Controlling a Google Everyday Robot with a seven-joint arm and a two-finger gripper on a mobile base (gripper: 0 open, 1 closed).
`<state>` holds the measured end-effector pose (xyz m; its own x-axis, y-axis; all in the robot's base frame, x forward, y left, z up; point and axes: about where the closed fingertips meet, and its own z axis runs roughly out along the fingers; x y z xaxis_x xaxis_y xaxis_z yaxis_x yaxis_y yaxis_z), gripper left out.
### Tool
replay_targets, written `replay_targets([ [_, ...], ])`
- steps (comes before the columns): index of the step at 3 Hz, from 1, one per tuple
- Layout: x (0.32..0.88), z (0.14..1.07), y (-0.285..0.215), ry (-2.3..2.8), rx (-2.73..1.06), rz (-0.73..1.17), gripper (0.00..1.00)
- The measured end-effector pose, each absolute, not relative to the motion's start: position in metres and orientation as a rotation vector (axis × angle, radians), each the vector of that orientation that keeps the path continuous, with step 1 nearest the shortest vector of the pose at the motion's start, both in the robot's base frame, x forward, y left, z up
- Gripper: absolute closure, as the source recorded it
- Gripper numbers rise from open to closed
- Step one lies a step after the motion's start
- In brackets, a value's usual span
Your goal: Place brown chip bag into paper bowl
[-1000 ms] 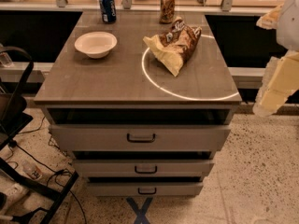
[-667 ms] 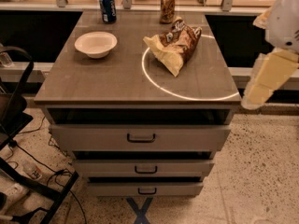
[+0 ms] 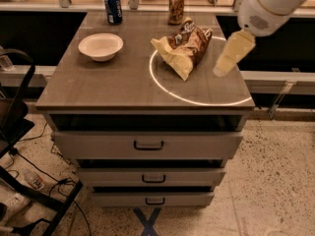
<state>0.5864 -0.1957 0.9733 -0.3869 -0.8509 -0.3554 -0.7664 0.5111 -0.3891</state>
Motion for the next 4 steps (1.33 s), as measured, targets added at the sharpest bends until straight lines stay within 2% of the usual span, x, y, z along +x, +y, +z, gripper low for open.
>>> replay_targets([
  [1, 0.663, 0.963, -0.197, 2.212, -1.179, -0.235, 0.0],
  [2, 0.705, 0.95, -0.198, 2.189, -1.126, -0.185, 0.0],
  [4, 0.719, 0.931, -0.19, 2.243, -1.109, -0.133, 0.0],
])
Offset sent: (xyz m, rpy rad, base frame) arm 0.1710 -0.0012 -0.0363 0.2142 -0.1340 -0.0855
